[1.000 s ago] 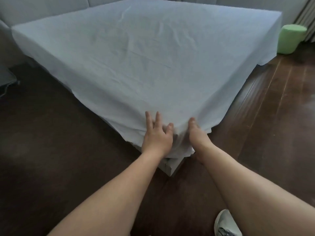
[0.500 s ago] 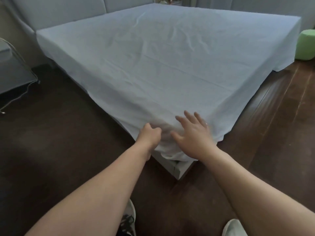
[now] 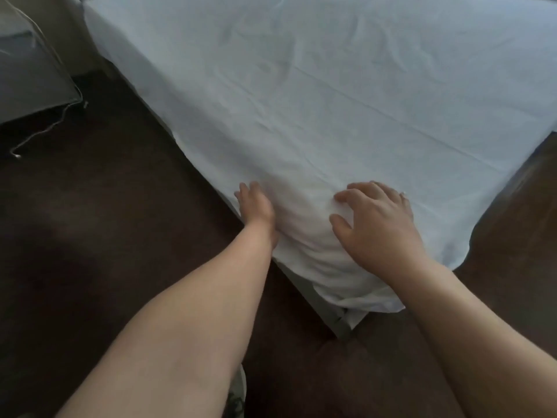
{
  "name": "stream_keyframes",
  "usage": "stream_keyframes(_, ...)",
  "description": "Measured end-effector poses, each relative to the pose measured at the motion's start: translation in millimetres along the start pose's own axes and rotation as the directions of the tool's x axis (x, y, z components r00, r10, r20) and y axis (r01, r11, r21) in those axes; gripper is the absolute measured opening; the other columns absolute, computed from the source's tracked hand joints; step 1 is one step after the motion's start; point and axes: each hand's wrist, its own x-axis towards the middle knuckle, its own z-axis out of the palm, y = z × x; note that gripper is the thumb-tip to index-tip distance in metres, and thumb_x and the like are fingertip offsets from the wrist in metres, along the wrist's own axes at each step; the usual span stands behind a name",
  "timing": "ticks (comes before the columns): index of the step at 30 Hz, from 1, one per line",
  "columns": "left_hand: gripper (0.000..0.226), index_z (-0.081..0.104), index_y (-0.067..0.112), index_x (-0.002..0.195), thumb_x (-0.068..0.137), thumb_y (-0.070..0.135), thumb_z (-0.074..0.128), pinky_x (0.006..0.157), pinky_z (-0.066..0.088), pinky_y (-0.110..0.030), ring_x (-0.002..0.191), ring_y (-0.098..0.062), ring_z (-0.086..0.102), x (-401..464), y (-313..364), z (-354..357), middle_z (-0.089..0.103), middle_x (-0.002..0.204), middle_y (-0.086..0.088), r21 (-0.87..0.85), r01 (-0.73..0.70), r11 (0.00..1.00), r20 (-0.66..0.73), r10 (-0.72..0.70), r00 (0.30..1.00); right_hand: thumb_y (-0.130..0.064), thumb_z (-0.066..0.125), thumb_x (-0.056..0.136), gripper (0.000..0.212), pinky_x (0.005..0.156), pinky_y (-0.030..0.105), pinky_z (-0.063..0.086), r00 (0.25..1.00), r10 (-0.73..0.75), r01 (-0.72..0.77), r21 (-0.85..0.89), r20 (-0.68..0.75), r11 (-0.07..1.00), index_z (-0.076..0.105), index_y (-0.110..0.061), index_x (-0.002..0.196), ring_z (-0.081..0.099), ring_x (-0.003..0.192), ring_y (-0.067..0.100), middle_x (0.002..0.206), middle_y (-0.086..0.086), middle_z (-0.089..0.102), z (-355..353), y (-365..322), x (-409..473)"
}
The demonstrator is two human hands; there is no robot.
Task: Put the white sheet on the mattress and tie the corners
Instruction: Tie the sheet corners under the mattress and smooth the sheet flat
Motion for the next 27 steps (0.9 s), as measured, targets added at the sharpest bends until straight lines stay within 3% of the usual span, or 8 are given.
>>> stream_keyframes(4,0.068,0.044,0.028,0.151,0.097,0.07,0.039,0.121,0.033,-0.041,0.132,-0.015,0.047,11.7,-22.3,20.0,0.05,0.147,0.012,-0.183,0.211,0.96,0.141,-0.187,0.972,-0.057,0.049,0.095,0.052,0.124,0.056,0.017,0.999,-0.034,0.033,-0.08,-0.018,0.996,0.049,-0.035,0.142,0.027,0.149,0.024,0.152,-0.008,0.042,10.9,0.3,-4.0)
stream_keyframes(8,0.097,0.017,0.043,0.162,0.077,0.088,0.031,0.124,0.027,-0.048,0.148,-0.021,0.035,19.1,-39.5,36.2,0.029,0.165,0.015,-0.151,0.261,0.953,0.16,-0.237,0.958,-0.059,0.054,0.088,0.061,0.12,0.063,0.021,0.998,-0.056,0.056,-0.176,0.006,0.983,0.041,-0.036,0.142,0.027,0.149,0.027,0.153,-0.004,0.039,17.8,-3.2,-1.7)
stream_keyframes(11,0.116,0.018,0.036,0.163,0.064,0.097,0.017,0.125,0.023,-0.049,0.151,-0.023,0.032,33.5,-50.1,39.8,0.027,0.168,0.01,-0.005,0.25,0.968,0.038,-0.249,0.968,-0.058,0.055,0.086,0.062,0.119,0.064,0.021,0.998,-0.051,0.054,-0.194,0.021,0.98,0.039,-0.036,0.143,0.026,0.149,0.028,0.153,-0.003,0.038,20.0,-4.6,0.4)
stream_keyframes(15,0.083,0.036,0.017,0.158,0.098,0.069,0.013,0.124,0.024,-0.047,0.147,-0.034,0.037,25.8,-52.6,35.9,0.036,0.164,-0.007,0.234,0.156,0.96,-0.068,-0.144,0.987,-0.056,0.054,0.086,0.061,0.118,0.064,0.023,0.999,-0.054,0.052,-0.196,-0.004,0.979,0.041,-0.036,0.143,0.029,0.148,0.029,0.152,-0.002,0.041,19.8,-3.6,0.1)
stream_keyframes(18,0.075,0.048,0.007,0.148,0.103,0.058,0.018,0.12,0.03,-0.048,0.139,-0.039,0.045,29.3,-57.4,37.0,0.045,0.155,-0.014,0.337,0.166,0.927,-0.12,-0.132,0.984,-0.055,0.052,0.088,0.058,0.12,0.062,0.02,0.999,-0.049,0.049,-0.198,0.009,0.979,0.045,-0.036,0.142,0.029,0.149,0.027,0.153,-0.005,0.041,17.6,-4.7,-0.7)
stream_keyframes(22,0.052,0.053,0.008,0.144,0.1,0.032,0.043,0.104,0.051,-0.049,0.129,-0.035,0.057,29.6,-51.7,35.4,0.055,0.146,-0.016,0.343,0.236,0.909,-0.033,-0.24,0.97,-0.036,0.059,0.094,0.026,0.117,0.047,0.035,0.983,0.002,0.036,0.2,-0.184,0.979,0.07,-0.031,0.117,0.056,0.124,0.014,0.132,-0.013,0.061,10.5,3.2,-0.7)
stream_keyframes(25,0.047,0.055,0.011,0.144,0.101,0.029,0.046,0.097,0.057,-0.046,0.124,-0.031,0.063,20.6,-41.4,36.1,0.06,0.141,-0.012,0.321,0.242,0.916,0.013,-0.259,0.966,-0.018,0.061,0.095,0.02,0.098,0.012,0.043,0.938,0.204,-0.025,0.53,-0.282,0.848,0.073,-0.029,0.106,0.058,0.107,-0.008,0.117,-0.018,0.065,-8.5,9.1,-3.9)
stream_keyframes(27,0.047,0.057,0.012,0.142,0.1,0.031,0.045,0.1,0.056,-0.047,0.123,-0.031,0.063,15.3,-39.1,38.7,0.061,0.139,-0.008,0.265,0.26,0.929,0.04,-0.28,0.959,-0.014,0.057,0.093,0.026,0.098,0.013,0.046,0.887,0.363,-0.082,0.678,-0.285,0.731,0.072,-0.033,0.104,0.059,0.109,-0.007,0.116,-0.016,0.066,-21.5,15.8,-8.1)
